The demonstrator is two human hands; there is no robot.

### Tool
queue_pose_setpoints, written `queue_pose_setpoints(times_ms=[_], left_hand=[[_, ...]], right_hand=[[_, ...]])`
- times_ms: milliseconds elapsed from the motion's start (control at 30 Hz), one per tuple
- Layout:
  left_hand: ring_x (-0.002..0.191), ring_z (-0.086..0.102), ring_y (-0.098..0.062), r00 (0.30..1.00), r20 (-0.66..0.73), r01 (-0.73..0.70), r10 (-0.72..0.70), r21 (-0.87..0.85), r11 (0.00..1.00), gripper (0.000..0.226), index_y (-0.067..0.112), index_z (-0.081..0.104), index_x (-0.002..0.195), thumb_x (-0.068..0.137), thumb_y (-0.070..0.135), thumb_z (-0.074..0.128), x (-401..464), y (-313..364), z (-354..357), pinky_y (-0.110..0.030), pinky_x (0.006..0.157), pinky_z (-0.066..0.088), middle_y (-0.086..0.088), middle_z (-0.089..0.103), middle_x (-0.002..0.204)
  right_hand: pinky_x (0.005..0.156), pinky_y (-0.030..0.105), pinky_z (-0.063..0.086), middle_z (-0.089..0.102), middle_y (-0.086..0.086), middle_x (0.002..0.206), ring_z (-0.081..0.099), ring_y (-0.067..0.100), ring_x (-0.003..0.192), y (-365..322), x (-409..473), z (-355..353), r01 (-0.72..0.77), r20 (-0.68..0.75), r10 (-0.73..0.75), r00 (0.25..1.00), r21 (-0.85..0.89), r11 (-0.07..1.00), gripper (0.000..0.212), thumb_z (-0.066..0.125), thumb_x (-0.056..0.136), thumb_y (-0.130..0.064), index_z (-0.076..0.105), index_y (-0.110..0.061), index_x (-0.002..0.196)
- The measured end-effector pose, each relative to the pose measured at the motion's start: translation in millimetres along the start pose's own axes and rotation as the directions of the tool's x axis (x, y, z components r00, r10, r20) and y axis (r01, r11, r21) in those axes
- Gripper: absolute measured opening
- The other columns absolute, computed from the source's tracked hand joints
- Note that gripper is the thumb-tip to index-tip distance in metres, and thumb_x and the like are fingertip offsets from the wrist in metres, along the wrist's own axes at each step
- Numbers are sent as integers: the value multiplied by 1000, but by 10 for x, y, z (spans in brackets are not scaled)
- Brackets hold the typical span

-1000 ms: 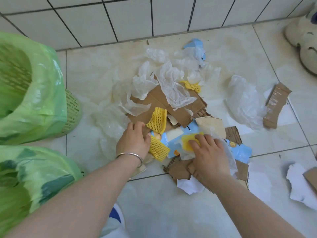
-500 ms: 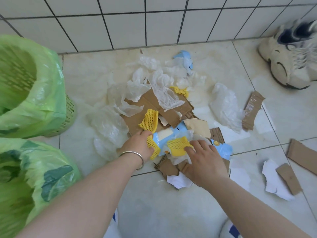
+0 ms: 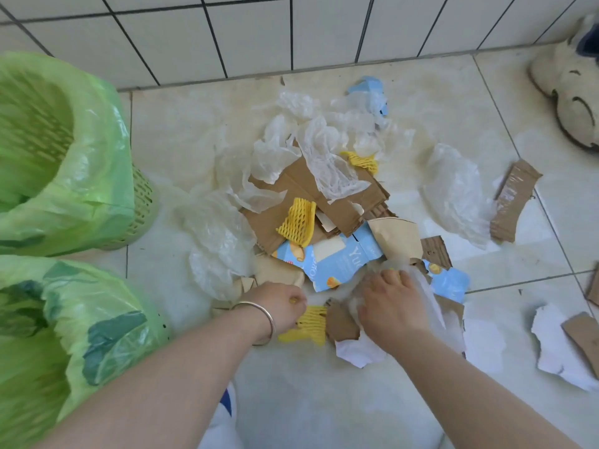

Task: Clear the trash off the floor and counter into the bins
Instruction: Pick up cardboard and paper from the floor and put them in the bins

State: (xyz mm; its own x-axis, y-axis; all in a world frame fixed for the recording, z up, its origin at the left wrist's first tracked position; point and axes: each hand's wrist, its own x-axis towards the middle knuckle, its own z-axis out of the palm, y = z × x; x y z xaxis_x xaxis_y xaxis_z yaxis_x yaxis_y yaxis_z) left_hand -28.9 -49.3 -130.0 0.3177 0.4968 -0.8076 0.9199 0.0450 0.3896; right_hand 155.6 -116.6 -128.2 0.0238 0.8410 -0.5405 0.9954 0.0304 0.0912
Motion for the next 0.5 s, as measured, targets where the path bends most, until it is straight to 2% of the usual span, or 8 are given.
queue_pose_setpoints(times_ms=[100,233,300,333,400,500], left_hand=[[103,62,-23,978,-208,35,14,233,972,27,33,64,105,91,41,42,-18,2,-77,-28,85,49,2,69,108],[100,62,-26,928,-373,96,6,255,962,22,29,65,100,88,38,48,-18,66,-135,-28,77,46,0,68,108],[100,61,-27,911,-413,116,5,266,957,21,26,66,97,88,35,50,-2,84,-136,-28,74,43,-2,65,110],[101,60,-27,901,-435,120,9,268,956,20,24,66,94,87,35,51,12,88,-139,-28,73,43,-3,61,111],[106,54,-25,885,-465,136,-20,218,967,19,23,64,93,85,38,57,39,67,-133,-30,76,44,-4,52,116],[117,42,-23,867,-496,159,-58,165,973,41,24,53,114,79,43,64,112,-1,-106,-34,86,45,-3,42,124]], right_hand=[[111,38,21,47,4,132,36,24,127,206,-125,0,-84,26,84,996,-16,996,37,35,93,-28,52,-17,124],[116,41,14,46,4,134,33,25,131,357,-208,-24,-175,52,178,983,-61,983,37,39,91,-27,54,-18,123],[115,43,18,53,4,126,40,25,126,329,-185,-21,-219,-6,219,976,-28,975,37,38,91,-30,61,-16,115],[110,43,29,61,6,113,49,26,116,302,-158,-27,-240,-66,240,969,7,971,35,40,88,-30,69,-14,102],[88,42,45,67,7,82,60,29,88,256,-79,3,-246,-181,264,947,116,962,30,51,77,-31,73,-11,75],[65,36,47,64,5,72,61,29,73,140,64,-4,-187,-236,244,941,241,953,17,66,71,-28,71,-12,73]])
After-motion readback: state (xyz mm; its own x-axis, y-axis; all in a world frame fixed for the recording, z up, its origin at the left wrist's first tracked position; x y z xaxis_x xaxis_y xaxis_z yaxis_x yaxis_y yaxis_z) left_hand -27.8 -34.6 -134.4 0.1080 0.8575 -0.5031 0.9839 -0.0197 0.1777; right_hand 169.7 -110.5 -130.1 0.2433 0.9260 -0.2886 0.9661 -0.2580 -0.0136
